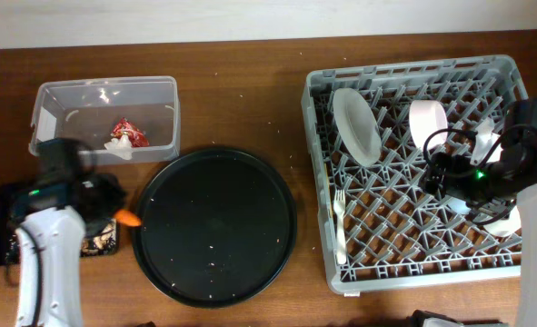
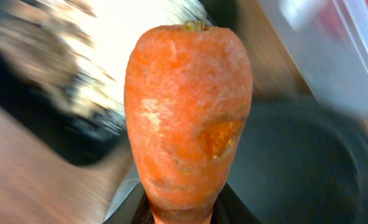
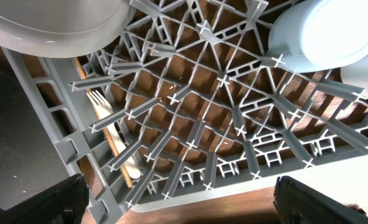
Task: Sort waste into correct bins and load items into the dishwasher rack
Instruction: 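Set the carrot down on the black rectangular tray with the left gripper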
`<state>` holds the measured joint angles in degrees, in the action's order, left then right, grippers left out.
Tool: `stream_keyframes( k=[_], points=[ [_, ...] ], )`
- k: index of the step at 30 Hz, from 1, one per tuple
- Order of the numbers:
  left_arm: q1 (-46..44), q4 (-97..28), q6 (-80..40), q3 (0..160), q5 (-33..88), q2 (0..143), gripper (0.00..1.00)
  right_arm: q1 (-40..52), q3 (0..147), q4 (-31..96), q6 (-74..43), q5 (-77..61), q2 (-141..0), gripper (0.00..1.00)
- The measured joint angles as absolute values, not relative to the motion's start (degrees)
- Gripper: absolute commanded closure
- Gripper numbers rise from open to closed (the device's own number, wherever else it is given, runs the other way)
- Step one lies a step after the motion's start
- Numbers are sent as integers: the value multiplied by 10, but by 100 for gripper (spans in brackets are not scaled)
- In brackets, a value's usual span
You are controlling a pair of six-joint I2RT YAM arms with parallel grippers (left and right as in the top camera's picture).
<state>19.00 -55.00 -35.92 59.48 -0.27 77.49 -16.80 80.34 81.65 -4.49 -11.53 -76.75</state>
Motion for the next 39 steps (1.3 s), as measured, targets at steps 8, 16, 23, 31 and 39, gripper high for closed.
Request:
stream_keyframes(
  k=[8,16,23,31,39],
  points=[
    [355,-492,-360,595,-76,879,85,-168,803,817,-45,-115,-768,2],
    [403,-436,-362,595,-85,955,72,-168,802,816,-45,-115,-768,2],
    [403,-437,-367,595,-93,972,22,-168,802,814,-45,-115,-768,2],
    [369,-510,-364,672,-32,929,21,-168,796,811,-45,-115,-768,0],
    [2,-570,-232,676,7,897,1,-168,796,810,-41,-120,-774,2]
  ],
)
